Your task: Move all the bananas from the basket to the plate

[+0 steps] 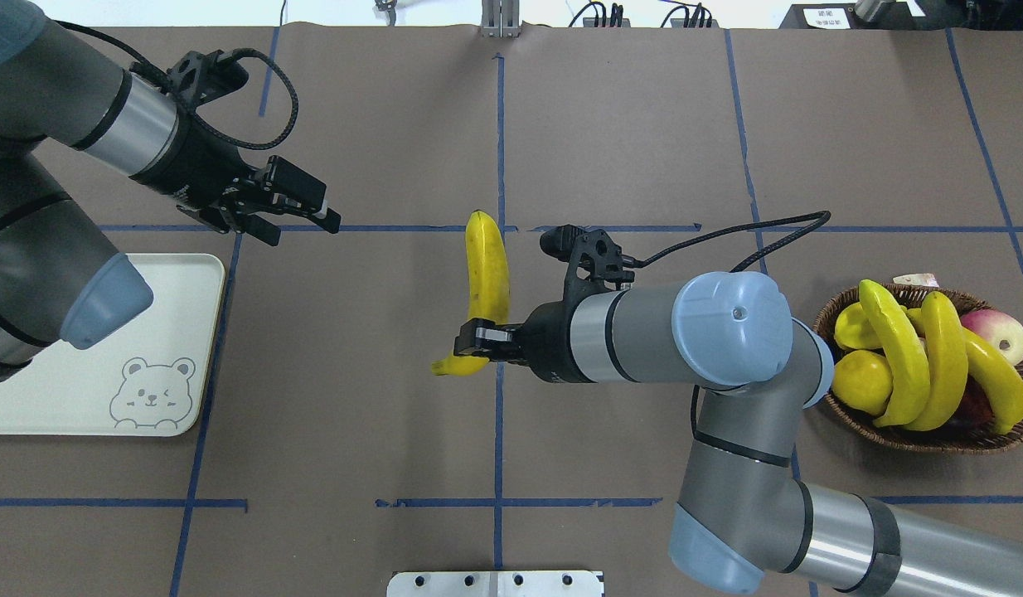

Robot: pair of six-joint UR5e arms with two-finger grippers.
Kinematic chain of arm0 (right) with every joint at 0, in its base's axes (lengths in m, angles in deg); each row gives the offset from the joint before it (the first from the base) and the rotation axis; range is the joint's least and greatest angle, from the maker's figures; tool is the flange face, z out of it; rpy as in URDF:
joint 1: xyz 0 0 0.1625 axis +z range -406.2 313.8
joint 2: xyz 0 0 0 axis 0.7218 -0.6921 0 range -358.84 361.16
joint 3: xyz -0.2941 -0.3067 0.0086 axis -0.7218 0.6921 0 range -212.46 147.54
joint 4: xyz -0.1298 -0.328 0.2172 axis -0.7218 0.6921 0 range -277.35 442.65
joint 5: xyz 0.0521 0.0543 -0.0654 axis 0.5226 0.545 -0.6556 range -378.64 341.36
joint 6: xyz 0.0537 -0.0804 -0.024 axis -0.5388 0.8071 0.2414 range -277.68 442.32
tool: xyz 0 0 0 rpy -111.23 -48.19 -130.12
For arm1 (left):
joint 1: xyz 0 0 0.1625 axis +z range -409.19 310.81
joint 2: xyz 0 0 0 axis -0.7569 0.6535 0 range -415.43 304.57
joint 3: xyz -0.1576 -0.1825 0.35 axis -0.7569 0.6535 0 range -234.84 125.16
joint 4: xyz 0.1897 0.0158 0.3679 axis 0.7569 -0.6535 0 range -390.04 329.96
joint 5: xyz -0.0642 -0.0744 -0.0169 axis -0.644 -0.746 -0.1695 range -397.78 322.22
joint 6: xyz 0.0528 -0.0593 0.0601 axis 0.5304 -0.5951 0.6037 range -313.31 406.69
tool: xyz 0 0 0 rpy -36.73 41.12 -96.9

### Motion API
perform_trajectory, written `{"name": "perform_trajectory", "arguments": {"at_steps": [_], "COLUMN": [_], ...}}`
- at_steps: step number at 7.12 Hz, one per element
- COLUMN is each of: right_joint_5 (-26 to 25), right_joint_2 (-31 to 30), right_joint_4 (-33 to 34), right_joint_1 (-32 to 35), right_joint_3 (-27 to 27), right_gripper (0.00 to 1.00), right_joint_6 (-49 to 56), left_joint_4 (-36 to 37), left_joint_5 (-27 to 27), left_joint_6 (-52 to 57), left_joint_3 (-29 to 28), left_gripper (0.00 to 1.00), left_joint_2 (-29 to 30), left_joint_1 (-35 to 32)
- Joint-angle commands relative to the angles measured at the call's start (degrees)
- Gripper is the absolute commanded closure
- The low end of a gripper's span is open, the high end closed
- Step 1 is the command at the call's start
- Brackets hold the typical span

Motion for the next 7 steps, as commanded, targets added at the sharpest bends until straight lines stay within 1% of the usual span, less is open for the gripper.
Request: {"name": "perform_trajectory", "arguments": {"at_steps": [1, 3, 5, 6, 7], "right_joint_5": [-2.83, -3.88, -4.07, -3.98, -3.98], "right_joint_2": [1.91, 2.79, 2.79, 2.79, 2.79], "right_joint_4": [0.00, 0.00, 0.00, -0.09, -0.09], "right_joint_1": [-2.02, -2.81, -3.17, -3.17, -3.26], "right_joint_3": [0.30, 0.92, 0.83, 0.83, 0.74], "right_gripper": [0.89, 0.88, 0.88, 0.88, 0.88], "right_joint_6": [-1.64, -1.64, -1.73, -1.73, -1.82], "left_joint_4": [-10.08, -10.29, -10.11, -10.03, -10.03], "left_joint_5": [6.74, 11.50, 15.63, 17.74, 18.64], "left_joint_6": [-12.25, -15.53, -18.43, -18.44, -18.44], "left_joint_3": [0.04, 0.13, -0.13, -0.13, -0.22], "left_gripper": [0.01, 0.01, 0.01, 0.02, 0.07], "left_joint_2": [1.47, 3.06, 5.34, 5.43, 5.52], "left_joint_1": [5.19, 9.33, 12.14, 13.55, 14.26]}}
